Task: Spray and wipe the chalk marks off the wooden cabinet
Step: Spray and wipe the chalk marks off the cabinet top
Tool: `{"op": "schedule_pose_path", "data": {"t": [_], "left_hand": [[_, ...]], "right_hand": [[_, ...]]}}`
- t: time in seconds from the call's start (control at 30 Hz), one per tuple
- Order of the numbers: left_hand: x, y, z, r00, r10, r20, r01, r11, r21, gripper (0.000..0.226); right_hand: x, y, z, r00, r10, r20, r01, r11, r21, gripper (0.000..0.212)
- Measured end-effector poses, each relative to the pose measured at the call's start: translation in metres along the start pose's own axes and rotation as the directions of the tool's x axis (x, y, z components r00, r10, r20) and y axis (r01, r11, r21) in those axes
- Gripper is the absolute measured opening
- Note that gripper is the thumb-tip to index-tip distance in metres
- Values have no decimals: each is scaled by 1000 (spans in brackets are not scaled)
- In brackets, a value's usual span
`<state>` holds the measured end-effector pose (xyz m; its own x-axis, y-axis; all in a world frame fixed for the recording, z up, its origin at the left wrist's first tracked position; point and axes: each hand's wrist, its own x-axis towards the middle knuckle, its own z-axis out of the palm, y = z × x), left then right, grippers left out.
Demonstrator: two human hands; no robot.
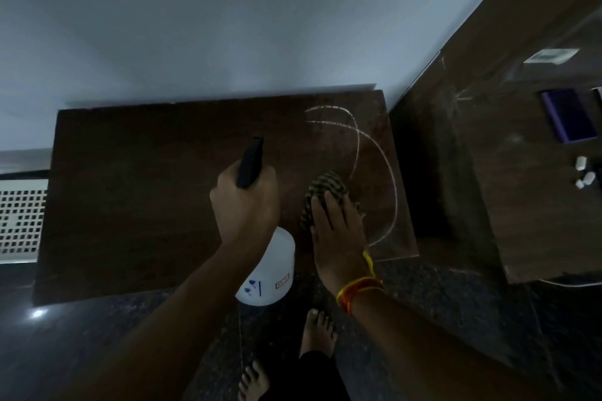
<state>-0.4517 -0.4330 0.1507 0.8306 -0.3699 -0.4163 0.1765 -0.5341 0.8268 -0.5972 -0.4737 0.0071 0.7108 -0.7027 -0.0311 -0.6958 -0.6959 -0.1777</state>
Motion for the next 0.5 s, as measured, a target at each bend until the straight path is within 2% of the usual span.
{"op": "schedule_pose_path", "data": {"t": [0.17,0.27,0.5], "left_hand": [[13,4,9,1000,11,-11,-11,1000,0,19],[15,5,13,1000,19,-14,-19,1000,1,20],[19,11,15,1000,-13,-20,12,1000,-12,21]], "right_hand": [[64,-5,-10,998,39,39,-42,995,91,50],[97,-2,-9,999,37,-13,-36,996,84,50],[55,-7,-9,999,37,0,-37,997,63,51]]}}
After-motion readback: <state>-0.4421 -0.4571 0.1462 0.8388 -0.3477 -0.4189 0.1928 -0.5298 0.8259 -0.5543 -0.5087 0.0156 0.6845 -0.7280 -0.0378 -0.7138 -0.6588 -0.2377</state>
